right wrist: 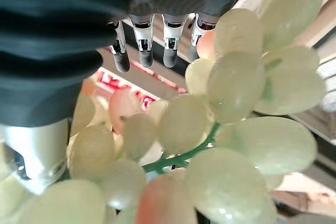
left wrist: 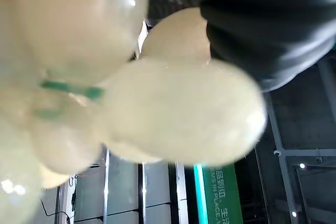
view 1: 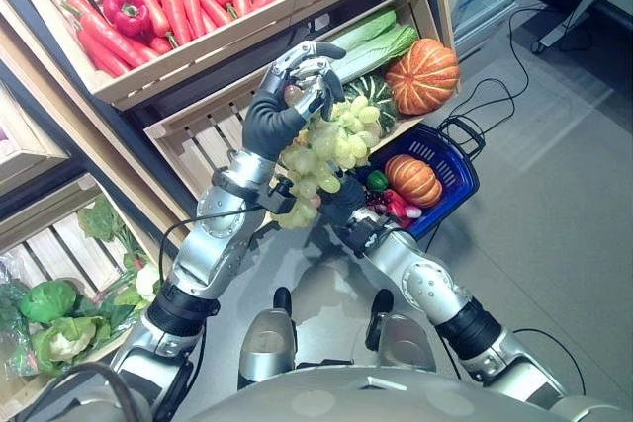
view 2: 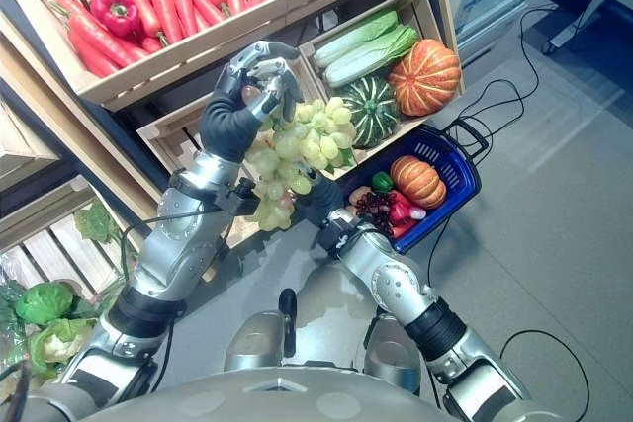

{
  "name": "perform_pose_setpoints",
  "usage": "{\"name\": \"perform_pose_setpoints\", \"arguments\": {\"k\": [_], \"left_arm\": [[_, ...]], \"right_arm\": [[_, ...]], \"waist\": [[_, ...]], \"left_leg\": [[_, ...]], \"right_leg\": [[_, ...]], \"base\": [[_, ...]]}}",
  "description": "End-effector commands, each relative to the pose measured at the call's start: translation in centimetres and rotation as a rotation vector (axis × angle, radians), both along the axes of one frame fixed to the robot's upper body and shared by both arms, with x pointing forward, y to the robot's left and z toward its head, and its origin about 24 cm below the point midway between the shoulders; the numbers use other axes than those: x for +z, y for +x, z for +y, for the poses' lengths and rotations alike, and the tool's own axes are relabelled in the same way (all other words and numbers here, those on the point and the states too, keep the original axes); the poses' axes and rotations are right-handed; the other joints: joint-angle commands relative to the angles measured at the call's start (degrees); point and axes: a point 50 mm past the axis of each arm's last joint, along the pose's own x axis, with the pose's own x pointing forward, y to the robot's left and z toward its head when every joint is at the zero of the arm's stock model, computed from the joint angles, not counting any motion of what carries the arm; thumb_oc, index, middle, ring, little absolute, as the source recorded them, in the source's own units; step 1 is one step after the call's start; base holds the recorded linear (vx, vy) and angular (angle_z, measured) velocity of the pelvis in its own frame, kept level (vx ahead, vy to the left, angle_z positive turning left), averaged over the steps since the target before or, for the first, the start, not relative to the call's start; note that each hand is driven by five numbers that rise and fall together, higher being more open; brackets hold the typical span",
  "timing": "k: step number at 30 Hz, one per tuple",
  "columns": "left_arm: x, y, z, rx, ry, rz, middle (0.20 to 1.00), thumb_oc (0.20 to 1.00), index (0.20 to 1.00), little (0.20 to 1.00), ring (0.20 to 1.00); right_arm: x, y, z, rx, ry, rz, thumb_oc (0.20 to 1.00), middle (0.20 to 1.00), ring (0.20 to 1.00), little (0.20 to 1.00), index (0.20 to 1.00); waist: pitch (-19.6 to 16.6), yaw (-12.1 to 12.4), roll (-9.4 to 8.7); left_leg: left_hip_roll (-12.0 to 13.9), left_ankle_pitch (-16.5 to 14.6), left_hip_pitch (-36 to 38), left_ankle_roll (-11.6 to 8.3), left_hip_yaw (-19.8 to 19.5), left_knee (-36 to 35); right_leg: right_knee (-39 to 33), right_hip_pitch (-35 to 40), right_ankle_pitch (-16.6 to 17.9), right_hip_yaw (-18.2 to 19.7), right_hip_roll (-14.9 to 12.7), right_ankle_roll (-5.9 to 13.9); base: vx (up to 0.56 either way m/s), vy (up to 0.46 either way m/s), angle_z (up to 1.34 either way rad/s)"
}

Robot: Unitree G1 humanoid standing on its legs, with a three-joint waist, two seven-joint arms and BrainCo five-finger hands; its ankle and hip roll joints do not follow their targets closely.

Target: Pick up fruits and vegetables into the basket

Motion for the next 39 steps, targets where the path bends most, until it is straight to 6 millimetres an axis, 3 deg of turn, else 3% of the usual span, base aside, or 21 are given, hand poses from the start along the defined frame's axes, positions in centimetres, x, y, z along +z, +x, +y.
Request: {"name": "perform_pose_setpoints", "arguments": {"k": [1, 20, 21, 22, 28, 39], "left_arm": [[1.8, -1.5, -0.9, -0.114, -0.023, -0.102, 0.200, 0.200, 0.200, 0.200, 0.200], [0.3, -1.5, -1.4, -0.159, -0.017, -0.008, 0.200, 0.200, 0.200, 0.200, 0.200], [0.2, -1.5, -1.5, -0.169, -0.013, -0.001, 0.200, 0.200, 0.200, 0.200, 0.200], [0.1, -1.5, -1.6, -0.177, -0.008, 0.004, 0.200, 0.200, 0.200, 0.200, 0.200], [-0.3, -1.7, -2.1, -0.204, 0.015, 0.020, 0.200, 0.200, 0.200, 0.200, 0.200], [-0.9, -1.3, -2.4, -0.218, 0.036, 0.057, 0.200, 0.200, 0.200, 0.200, 0.200]], "right_arm": [[4.7, 0.0, 1.3, 0.000, 0.235, -0.169, 1.000, 1.000, 1.000, 1.000, 1.000], [6.6, 0.1, 0.6, -0.033, 0.333, -0.279, 1.000, 1.000, 1.000, 1.000, 1.000], [6.6, 0.0, 0.7, -0.025, 0.326, -0.289, 0.432, 0.432, 0.432, 0.432, 0.432], [6.7, 0.0, 0.7, -0.018, 0.323, -0.303, 0.200, 0.200, 0.200, 0.200, 0.200], [7.4, -0.4, 0.9, 0.006, 0.296, -0.428, 0.200, 0.200, 0.200, 0.200, 0.200], [7.7, -0.4, 1.1, 0.033, 0.275, -0.460, 0.200, 0.200, 0.200, 0.200, 0.200]], "waist": [[-0.2, 0.6, -1.49], [0.7, 0.3, -0.93], [0.7, 0.3, -0.91], [0.7, 0.3, -0.91], [0.6, 0.5, -0.99], [0.9, 0.5, -1.03]], "left_leg": [[0.6, -3.9, 1.5, 0.36, 1.0, 0.6], [0.7, -4.1, 1.2, 0.53, 1.1, 1.1], [0.7, -4.1, 1.3, 0.53, 1.1, 1.1], [0.7, -4.1, 1.2, 0.55, 1.1, 1.2], [0.7, -4.1, 1.1, 0.64, 1.1, 1.3], [0.8, -4.3, 0.6, 0.65, 1.0, 1.8]], "right_leg": [[-2.3, 6.2, -4.0, 0.9, -4.0, 6.04], [-2.1, 5.9, -4.0, 1.2, -4.1, 5.83], [-2.2, 5.9, -4.0, 1.1, -4.1, 5.83], [-2.2, 6.0, -4.0, 1.1, -4.2, 5.84], [-2.0, 5.8, -3.9, 1.3, -4.2, 5.93], [-1.5, 5.3, -4.1, 1.5, -4.2, 5.91]], "base": [[0.00, 0.000, 0.00], [0.00, 0.000, 0.00], [0.00, 0.000, 0.00], [0.00, 0.000, 0.00], [0.00, 0.000, 0.00], [0.00, 0.000, 0.00]]}}
